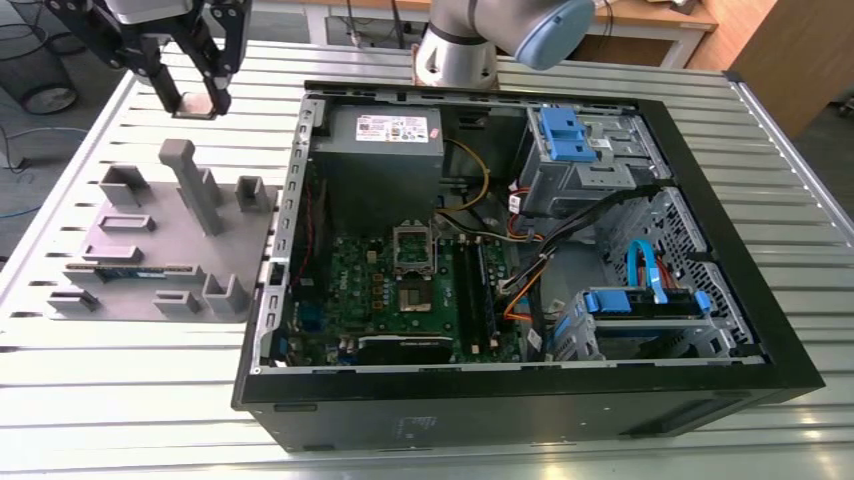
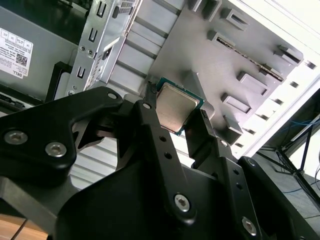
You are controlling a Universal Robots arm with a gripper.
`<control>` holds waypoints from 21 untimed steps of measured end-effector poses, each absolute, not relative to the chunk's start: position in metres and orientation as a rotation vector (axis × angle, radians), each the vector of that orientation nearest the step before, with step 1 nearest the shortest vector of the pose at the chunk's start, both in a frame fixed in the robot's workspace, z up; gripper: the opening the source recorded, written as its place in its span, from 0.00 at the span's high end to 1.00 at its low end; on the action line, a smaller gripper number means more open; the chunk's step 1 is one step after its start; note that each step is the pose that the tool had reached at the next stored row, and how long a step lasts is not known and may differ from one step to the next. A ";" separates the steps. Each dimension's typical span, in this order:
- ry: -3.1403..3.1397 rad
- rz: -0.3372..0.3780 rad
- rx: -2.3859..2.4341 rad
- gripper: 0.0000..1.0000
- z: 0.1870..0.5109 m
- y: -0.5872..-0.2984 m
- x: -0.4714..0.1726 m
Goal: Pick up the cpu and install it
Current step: 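Pick up the cpu and move it towards the insertion slot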
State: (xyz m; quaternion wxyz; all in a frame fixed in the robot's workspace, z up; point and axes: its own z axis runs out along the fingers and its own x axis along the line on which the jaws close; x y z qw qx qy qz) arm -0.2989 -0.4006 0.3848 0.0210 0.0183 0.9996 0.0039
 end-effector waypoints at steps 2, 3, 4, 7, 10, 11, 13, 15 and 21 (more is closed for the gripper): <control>3.099 0.012 0.057 0.53 0.385 -0.401 -0.296; 3.099 0.012 0.057 0.53 0.385 -0.401 -0.295; 3.099 0.012 0.057 0.53 0.385 -0.401 -0.294; 3.099 0.012 0.057 0.53 0.385 -0.401 -0.289; 3.099 0.012 0.057 0.53 0.385 -0.401 -0.285; 3.099 0.012 0.057 0.53 0.385 -0.401 -0.284; 3.099 0.012 0.057 0.53 0.385 -0.401 -0.281; 3.099 0.012 0.057 0.53 0.385 -0.400 -0.278; 3.099 0.012 0.057 0.53 0.385 -0.400 -0.269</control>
